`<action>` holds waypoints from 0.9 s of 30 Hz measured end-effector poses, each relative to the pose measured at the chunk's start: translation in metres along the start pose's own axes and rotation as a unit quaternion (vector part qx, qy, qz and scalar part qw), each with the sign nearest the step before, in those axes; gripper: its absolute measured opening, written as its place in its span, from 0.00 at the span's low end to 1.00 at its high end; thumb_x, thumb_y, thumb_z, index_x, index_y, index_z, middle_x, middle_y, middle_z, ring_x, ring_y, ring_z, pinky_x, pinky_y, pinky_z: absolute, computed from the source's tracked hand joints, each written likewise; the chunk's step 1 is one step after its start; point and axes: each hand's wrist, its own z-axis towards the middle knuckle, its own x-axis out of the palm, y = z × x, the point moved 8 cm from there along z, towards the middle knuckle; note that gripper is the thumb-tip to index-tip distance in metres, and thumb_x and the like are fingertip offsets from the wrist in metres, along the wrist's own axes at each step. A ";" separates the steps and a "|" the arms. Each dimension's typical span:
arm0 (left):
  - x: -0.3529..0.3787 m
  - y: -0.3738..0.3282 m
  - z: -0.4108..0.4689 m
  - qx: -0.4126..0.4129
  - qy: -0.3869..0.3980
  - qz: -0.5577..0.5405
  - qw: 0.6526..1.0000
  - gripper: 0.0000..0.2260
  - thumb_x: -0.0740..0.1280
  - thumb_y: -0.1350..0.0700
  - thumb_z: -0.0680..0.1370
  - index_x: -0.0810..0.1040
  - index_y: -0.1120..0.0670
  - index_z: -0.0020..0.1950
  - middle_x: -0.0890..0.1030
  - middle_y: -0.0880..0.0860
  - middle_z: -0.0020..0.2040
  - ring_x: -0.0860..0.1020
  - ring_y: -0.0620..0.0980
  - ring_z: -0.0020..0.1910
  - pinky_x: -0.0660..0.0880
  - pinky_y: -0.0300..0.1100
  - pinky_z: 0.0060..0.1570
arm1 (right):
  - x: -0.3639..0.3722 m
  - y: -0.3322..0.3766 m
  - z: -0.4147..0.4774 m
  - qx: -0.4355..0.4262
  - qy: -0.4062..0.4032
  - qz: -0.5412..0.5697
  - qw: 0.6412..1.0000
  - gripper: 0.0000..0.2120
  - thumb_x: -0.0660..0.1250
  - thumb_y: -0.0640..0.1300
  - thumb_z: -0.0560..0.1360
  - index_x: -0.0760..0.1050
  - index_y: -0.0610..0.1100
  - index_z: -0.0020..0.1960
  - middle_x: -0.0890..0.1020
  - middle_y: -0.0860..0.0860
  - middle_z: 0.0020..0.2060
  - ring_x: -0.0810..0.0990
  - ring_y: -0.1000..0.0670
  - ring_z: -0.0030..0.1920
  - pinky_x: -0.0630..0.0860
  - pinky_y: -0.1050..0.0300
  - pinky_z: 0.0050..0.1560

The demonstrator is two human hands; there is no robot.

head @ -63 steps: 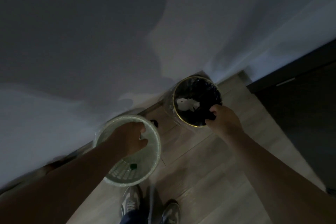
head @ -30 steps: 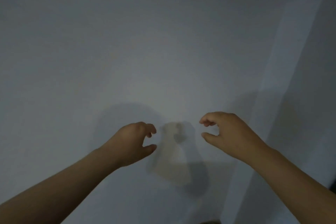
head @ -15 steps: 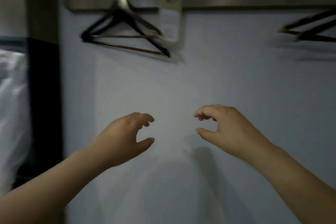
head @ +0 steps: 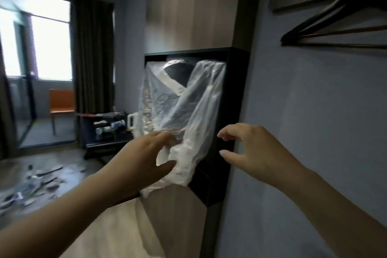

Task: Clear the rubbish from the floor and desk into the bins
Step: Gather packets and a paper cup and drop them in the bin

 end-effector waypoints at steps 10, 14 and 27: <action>-0.020 0.192 -0.071 -0.195 0.005 0.077 0.978 0.20 0.69 0.46 0.73 0.72 0.46 0.64 0.76 0.44 0.59 0.77 0.42 0.54 0.74 0.39 0.52 | 0.154 0.123 0.135 -0.163 0.064 0.087 0.981 0.15 0.71 0.47 0.71 0.79 0.50 0.57 0.82 0.55 0.50 0.79 0.54 0.52 0.75 0.55 0.56; -0.022 0.256 -0.074 -0.239 -0.001 0.113 0.965 0.19 0.68 0.45 0.74 0.73 0.46 0.64 0.76 0.43 0.58 0.76 0.41 0.53 0.75 0.40 0.53 | 0.207 0.144 0.188 -0.206 0.078 0.096 0.971 0.16 0.71 0.48 0.72 0.78 0.50 0.59 0.81 0.54 0.52 0.78 0.53 0.54 0.75 0.53 0.56; -0.006 0.454 -0.073 -0.362 0.027 0.144 0.921 0.30 0.54 0.34 0.66 0.74 0.46 0.61 0.77 0.43 0.54 0.76 0.40 0.49 0.71 0.34 0.49 | 0.370 0.196 0.353 -0.269 0.159 0.128 0.941 0.17 0.70 0.50 0.73 0.75 0.51 0.62 0.79 0.56 0.54 0.76 0.55 0.56 0.74 0.56 0.57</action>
